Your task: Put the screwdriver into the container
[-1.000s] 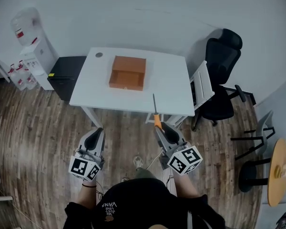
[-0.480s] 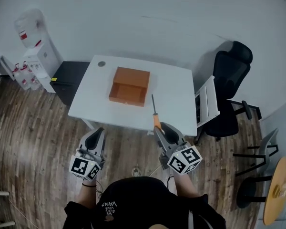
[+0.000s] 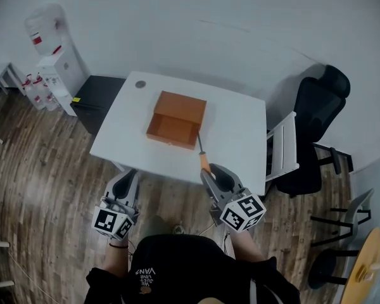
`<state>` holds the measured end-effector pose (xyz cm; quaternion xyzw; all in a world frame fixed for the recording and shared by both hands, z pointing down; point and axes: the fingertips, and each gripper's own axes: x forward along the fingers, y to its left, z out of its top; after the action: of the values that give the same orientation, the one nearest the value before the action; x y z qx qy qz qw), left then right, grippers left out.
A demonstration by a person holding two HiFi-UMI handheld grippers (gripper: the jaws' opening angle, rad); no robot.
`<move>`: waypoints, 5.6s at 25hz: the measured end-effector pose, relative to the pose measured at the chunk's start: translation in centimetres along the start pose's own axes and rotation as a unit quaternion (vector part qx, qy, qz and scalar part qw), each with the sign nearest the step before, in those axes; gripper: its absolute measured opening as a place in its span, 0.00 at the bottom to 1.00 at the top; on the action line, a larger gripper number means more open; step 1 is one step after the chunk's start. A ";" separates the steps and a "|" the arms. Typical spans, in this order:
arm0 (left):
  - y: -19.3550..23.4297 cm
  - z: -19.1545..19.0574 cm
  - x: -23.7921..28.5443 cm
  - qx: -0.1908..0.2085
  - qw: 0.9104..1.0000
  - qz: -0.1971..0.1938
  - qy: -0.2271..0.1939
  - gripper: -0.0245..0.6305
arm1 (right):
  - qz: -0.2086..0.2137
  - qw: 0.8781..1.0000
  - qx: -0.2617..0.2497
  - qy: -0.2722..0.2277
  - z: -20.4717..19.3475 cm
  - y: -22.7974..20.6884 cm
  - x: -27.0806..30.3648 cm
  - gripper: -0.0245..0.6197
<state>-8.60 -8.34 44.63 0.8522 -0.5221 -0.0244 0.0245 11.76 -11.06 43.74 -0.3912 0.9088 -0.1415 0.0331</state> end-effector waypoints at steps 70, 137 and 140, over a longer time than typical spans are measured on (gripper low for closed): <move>16.4 -2.8 21.0 -0.026 0.997 -0.059 0.041 0.08 | 0.044 0.921 -0.108 0.372 -16.8 -15.3 27.0 0.22; 15.6 -1.9 21.5 -0.035 0.994 -0.094 0.032 0.08 | -0.048 0.972 -0.115 0.201 -4.3 -12.8 27.9 0.08; 15.5 -1.4 21.6 -0.033 0.994 -0.096 0.028 0.08 | -0.052 0.977 -0.115 0.170 -2.2 -12.2 27.3 0.07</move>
<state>-12.44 -34.57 46.76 0.8976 -0.4355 -0.0204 0.0648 1.09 -38.17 50.69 -0.4092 0.8898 -0.1022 -0.1742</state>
